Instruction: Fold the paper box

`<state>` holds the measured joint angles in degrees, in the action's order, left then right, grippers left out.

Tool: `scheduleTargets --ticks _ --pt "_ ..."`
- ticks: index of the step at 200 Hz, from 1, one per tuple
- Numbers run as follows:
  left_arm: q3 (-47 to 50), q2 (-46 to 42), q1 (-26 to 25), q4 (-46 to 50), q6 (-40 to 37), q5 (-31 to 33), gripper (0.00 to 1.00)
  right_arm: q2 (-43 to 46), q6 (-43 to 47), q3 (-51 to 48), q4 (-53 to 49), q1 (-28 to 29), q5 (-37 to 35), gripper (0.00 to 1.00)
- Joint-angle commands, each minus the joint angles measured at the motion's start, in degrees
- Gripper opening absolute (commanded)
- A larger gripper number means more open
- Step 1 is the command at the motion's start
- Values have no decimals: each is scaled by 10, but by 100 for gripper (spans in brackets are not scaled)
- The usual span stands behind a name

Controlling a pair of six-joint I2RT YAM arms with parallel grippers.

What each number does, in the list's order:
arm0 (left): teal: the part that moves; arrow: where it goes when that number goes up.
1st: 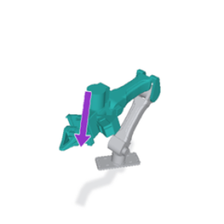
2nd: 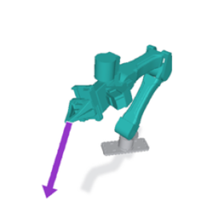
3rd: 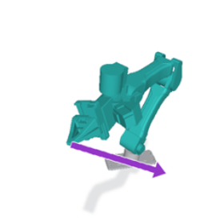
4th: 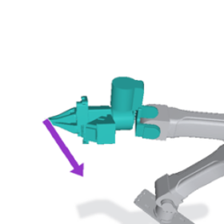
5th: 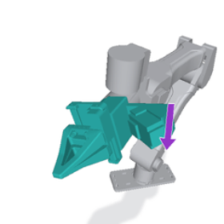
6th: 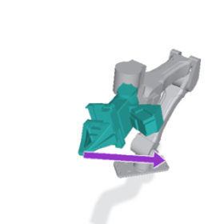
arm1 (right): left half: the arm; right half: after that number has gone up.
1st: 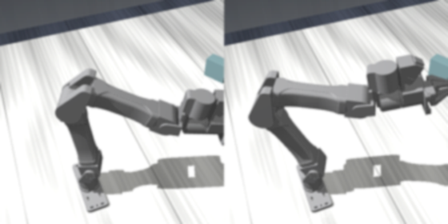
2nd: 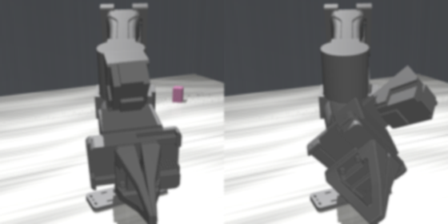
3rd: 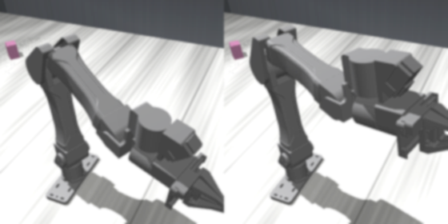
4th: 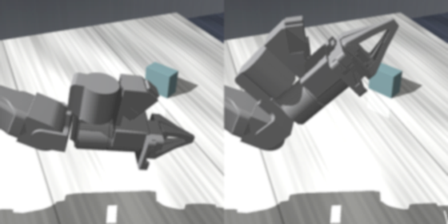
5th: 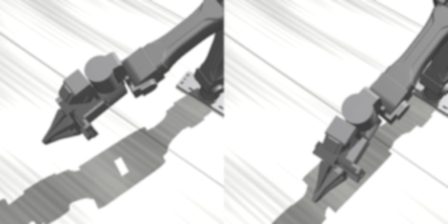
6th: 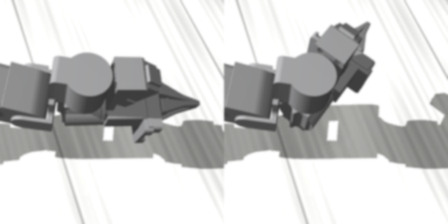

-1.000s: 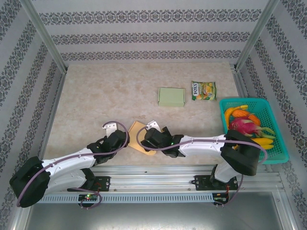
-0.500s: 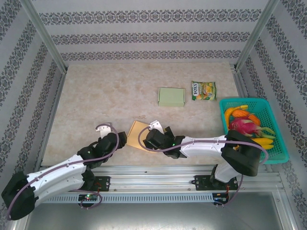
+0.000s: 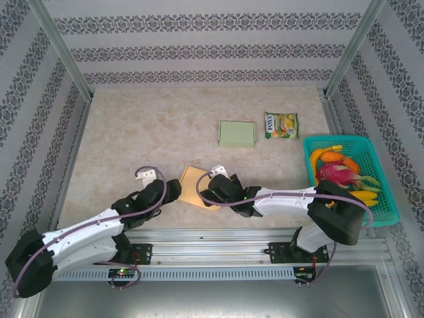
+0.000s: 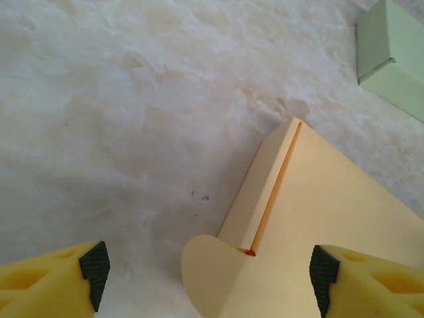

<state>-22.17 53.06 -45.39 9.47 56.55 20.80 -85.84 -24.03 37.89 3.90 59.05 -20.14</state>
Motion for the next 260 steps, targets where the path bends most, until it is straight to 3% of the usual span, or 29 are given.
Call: scheduleTargets --ticks 1,47,82,130,204,240,246,260 --pt "-48 59 -7 -27 -27 12 81 9 7 -13 10 -9 24 98" --pt "-151 254 -7 -2 -76 29 81 23 7 -25 25 -19 47 98" --pt "-159 314 -6 -36 -66 6 80 63 -3 -41 23 -20 13 98" --pt "-149 316 -6 -39 -58 4 80 93 -33 -62 38 -46 -21 98" --pt "-151 261 -7 1 -49 -22 81 19 -46 -66 62 -59 -22 98" --pt "-173 238 -6 47 -7 -55 88 10 -51 -72 70 -59 -23 98" --pt "-182 239 -6 64 3 -57 95 9 -50 -73 70 -59 -24 98" --pt "-195 240 -5 92 29 -61 100 10 -51 -75 71 -59 -23 98"
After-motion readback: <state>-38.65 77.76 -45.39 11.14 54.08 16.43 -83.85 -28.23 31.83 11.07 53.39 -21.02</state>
